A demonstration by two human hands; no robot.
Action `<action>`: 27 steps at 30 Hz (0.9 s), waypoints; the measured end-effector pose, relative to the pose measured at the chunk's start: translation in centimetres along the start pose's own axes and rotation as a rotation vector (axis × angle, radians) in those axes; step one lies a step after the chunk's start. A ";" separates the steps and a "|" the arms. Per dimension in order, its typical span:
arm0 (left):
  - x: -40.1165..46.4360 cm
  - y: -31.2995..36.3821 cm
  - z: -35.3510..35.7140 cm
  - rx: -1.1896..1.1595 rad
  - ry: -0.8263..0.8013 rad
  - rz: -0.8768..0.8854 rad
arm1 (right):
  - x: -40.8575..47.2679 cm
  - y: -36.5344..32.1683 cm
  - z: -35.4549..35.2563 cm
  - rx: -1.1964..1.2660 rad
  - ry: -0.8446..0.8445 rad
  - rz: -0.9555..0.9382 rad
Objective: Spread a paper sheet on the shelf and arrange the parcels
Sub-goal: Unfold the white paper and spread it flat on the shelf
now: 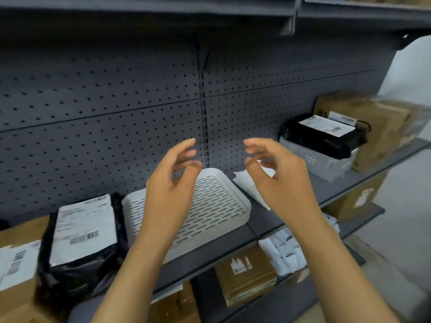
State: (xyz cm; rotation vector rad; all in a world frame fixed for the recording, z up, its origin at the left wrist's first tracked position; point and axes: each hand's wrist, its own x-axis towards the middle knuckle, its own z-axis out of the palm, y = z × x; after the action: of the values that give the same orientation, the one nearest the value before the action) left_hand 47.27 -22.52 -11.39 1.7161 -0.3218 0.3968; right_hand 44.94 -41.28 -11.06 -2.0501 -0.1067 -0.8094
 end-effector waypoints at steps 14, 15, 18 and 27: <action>6.8 -9.8 15.3 0.246 -0.009 -0.205 | 8.0 18.9 -0.6 -0.249 -0.306 0.229; 7.1 -10.4 15.7 0.286 -0.032 -0.223 | 8.1 19.7 -0.1 -0.287 -0.358 0.245; 7.5 -12.3 16.7 0.415 -0.120 -0.251 | 8.1 21.5 1.4 -0.391 -0.488 0.299; 6.6 -15.2 17.7 0.709 -0.316 -0.119 | 7.0 23.2 3.5 -0.520 -0.477 0.248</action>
State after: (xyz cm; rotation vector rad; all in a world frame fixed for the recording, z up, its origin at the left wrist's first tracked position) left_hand 61.19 -37.18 -24.80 2.4905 -0.3247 0.1510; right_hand 60.67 -53.77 -25.03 -2.6515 0.1052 -0.1861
